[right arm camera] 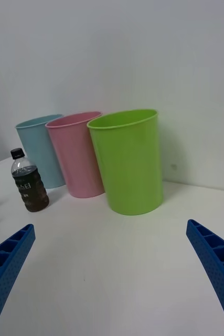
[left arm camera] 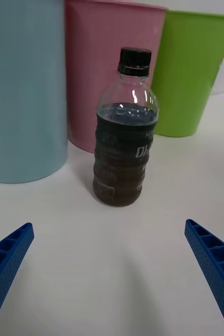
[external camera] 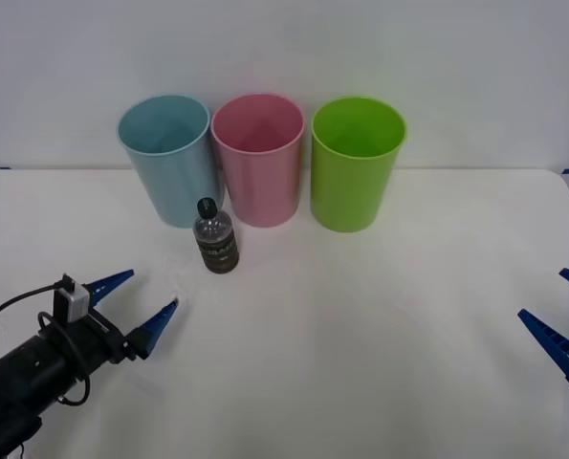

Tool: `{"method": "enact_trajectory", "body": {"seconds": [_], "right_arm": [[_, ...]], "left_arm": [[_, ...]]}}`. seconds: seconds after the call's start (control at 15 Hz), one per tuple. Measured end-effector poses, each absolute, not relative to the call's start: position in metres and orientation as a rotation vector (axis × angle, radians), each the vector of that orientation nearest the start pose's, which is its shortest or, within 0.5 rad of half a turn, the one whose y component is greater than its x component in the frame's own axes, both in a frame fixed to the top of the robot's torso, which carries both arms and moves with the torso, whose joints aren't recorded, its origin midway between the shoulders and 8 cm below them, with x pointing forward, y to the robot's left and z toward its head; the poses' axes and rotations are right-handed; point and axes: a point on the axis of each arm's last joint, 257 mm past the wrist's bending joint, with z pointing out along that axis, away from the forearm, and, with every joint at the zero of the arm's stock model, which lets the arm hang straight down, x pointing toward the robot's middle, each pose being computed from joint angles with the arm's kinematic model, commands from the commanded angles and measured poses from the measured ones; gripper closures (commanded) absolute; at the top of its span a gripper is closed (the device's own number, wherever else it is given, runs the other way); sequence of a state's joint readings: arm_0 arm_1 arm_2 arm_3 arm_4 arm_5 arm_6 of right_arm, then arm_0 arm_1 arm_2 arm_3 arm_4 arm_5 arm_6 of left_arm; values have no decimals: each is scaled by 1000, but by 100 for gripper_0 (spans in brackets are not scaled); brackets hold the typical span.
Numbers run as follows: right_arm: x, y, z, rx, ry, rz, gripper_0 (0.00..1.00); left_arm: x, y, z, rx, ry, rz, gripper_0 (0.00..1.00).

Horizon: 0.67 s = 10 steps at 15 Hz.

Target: Grasp the object on the table and drop it into the matching bin: aluminum can to the light blue bin, PET bottle to the pink bin.

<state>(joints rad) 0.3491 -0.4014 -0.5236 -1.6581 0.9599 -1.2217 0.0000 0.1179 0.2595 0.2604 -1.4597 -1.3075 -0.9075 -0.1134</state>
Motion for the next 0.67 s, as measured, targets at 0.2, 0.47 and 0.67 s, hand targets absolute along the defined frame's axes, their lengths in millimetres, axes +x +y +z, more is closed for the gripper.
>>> {"method": "enact_trajectory", "body": {"seconds": [0.2,0.47,0.67], "right_arm": [[342,-330,-169,-465,1441,567,0],[342,-330,-169,-465,1441,567,0],[342,-330,-169,-465,1441,567,0]], "left_arm": [[460,230,-278,486,1620,-424,0],[483,217,-283,470,1633,-435,0],[499,211,-282,471,1633,-451,0]]}}
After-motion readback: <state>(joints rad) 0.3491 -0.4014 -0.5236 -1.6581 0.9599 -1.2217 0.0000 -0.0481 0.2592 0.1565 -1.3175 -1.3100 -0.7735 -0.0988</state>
